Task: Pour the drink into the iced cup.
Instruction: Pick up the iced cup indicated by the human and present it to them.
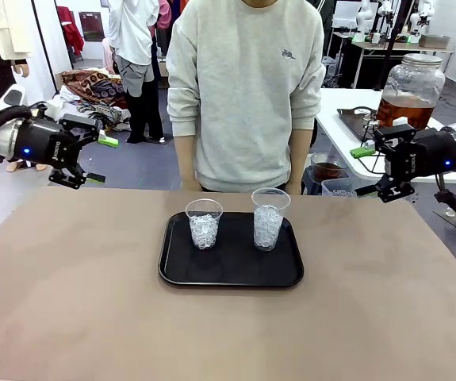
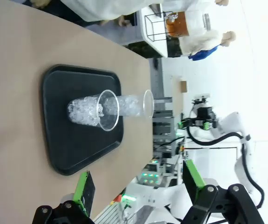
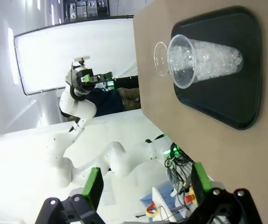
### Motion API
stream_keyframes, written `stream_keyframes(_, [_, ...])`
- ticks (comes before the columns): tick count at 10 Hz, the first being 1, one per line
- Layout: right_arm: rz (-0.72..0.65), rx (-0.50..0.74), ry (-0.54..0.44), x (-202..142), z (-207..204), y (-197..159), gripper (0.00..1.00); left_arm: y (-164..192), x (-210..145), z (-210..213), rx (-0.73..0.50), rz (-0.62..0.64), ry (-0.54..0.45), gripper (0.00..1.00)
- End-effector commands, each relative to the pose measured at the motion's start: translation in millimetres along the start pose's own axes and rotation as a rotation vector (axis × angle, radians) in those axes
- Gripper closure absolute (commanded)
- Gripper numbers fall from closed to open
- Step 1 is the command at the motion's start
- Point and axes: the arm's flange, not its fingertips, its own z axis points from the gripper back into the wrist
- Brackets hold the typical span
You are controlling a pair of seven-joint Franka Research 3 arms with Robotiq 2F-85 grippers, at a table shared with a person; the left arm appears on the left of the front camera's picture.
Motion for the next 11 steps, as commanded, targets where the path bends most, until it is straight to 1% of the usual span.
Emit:
stream_keyframes(1, [-0.049,0.065,-0.006,14,0,1,0.00,12,4,-6,-0.077,0.011,0.009,0.00])
stream_keyframes(3, [-0.066,0.095,0.014,21,1,-13,0.00,24,9,-6,-0.122,0.005,0.042,0.00])
stream_keyframes(6, [0.013,0.099,0.015,27,1,-23,0.00,30,17,-10,-0.137,0.028,0.079,0.00])
stream_keyframes(8, [0.068,0.094,0.008,31,0,-24,0.00,33,21,-11,-0.151,0.005,0.122,0.00])
stream_keyframes(10, [0.072,0.086,0.013,32,-1,-24,0.00,31,22,-11,-0.148,-0.025,0.156,0.00])
stream_keyframes(11, [0.068,0.071,0.011,30,-1,-23,0.00,29,23,-12,-0.112,-0.014,0.159,0.00])
